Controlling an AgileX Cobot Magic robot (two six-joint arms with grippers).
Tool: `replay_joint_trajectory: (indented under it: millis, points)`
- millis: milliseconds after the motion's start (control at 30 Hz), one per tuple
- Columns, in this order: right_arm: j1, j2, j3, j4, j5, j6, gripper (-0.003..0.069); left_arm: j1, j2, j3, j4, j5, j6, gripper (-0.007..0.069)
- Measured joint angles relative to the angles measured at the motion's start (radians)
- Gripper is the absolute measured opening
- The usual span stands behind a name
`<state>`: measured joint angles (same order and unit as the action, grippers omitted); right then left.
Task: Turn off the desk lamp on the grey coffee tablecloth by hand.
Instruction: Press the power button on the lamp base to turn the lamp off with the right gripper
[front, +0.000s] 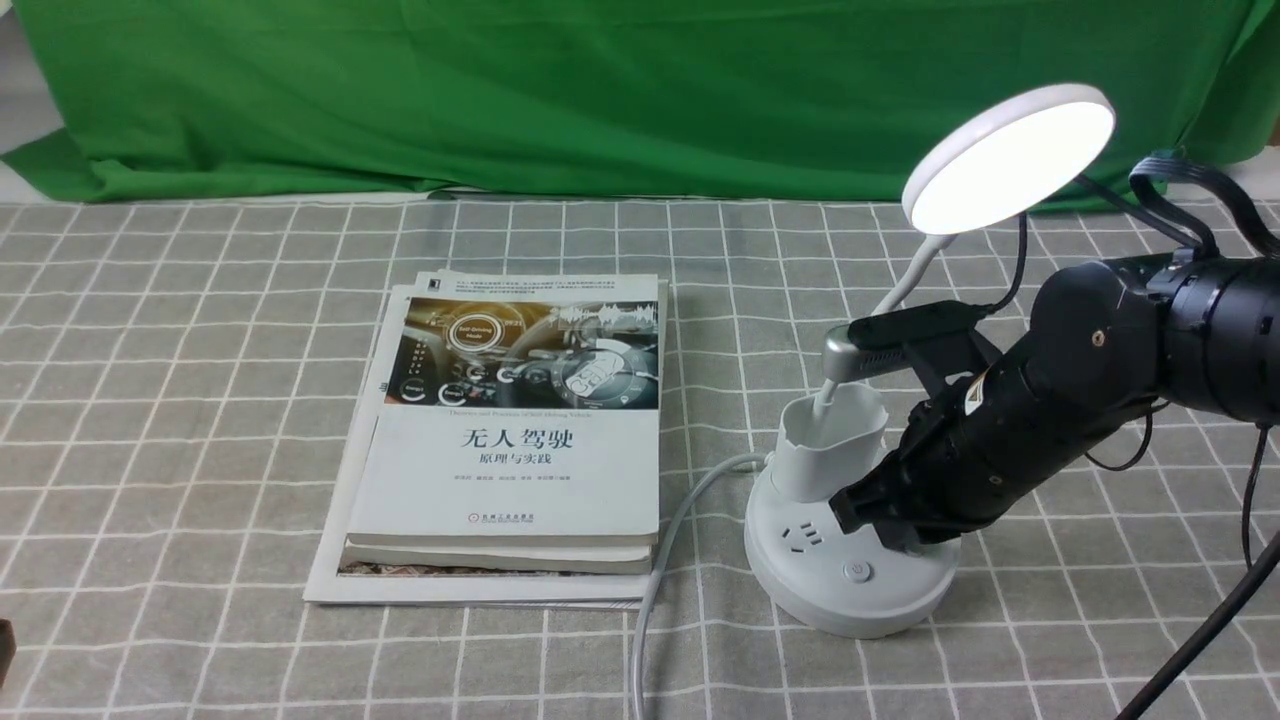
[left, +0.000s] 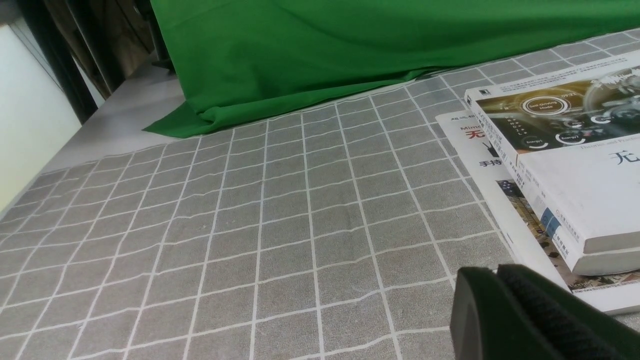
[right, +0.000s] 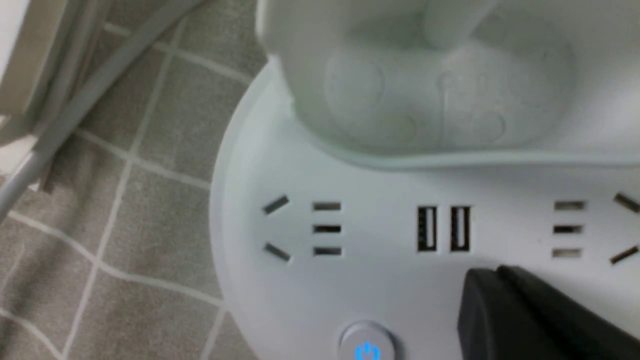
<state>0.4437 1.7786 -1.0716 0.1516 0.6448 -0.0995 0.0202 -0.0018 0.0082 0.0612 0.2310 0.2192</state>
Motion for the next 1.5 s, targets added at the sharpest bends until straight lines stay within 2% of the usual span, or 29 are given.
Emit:
replay_joint_trajectory:
  millis: [467, 767, 1200, 1500]
  points:
    - [-0.009, -0.096, 0.021, -0.014, -0.022, 0.008, 0.0038, 0.0, 0.0, 0.0, 0.0, -0.001, 0.0, 0.0019]
    - [-0.014, -0.062, 0.121, -0.01, -0.131, 0.029, 0.0039, 0.0, 0.0, 0.0, 0.0, -0.002, 0.0, 0.0019]
    - [-0.047, -0.176, 0.145, -0.01, -0.136, 0.047, 0.0038, 0.0, 0.0, 0.0, 0.0, -0.002, 0.0, 0.0019]
    - [-0.058, -0.142, 0.148, -0.007, -0.143, 0.054, 0.0038, 0.0, 0.0, 0.0, 0.0, -0.002, 0.0, 0.0019]
